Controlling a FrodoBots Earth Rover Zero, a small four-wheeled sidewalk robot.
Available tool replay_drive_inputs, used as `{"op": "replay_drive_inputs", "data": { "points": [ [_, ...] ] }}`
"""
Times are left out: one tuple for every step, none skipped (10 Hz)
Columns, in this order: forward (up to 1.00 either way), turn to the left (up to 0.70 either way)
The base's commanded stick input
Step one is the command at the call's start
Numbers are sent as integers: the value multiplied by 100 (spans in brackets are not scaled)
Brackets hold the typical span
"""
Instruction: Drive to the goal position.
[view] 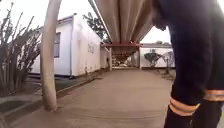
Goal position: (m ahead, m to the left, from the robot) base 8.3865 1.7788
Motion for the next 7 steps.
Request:
{"op": "replay_drive_inputs", "data": {
  "points": [
    [70, 0],
    [70, 0],
    [70, 0],
    [70, 0],
    [70, 0],
    [70, 0],
    [70, 0]
  ]
}}
